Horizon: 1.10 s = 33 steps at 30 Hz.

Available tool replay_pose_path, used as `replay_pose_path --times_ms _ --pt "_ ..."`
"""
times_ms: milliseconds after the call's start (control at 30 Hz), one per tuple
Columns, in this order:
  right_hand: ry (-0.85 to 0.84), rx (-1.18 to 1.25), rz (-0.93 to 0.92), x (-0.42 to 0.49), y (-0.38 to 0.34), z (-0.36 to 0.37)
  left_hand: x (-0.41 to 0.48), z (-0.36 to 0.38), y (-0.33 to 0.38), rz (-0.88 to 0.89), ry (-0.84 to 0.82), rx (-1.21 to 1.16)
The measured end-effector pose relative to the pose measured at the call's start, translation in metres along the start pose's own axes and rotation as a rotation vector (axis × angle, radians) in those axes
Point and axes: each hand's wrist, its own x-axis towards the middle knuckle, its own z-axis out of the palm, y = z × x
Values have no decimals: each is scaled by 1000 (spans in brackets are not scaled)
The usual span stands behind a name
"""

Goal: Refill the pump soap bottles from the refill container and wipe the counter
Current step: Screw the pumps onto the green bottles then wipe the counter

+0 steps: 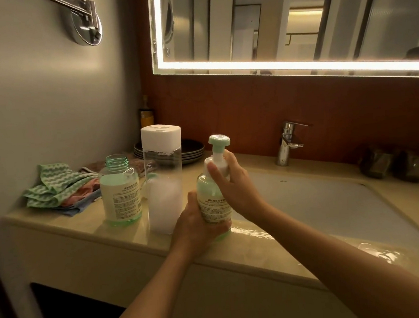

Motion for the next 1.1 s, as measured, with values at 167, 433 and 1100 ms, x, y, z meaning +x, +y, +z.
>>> replay_pose_path --times_ms 167,433,1100 --pt "171 -76 -70 -3 6 -11 -1 0 -1 2 -1 11" --pt "94 -47 -4 3 -4 -1 -1 0 0 -4 15 25" --pt "150 -94 -49 2 -5 -2 -2 0 1 -10 10 18"
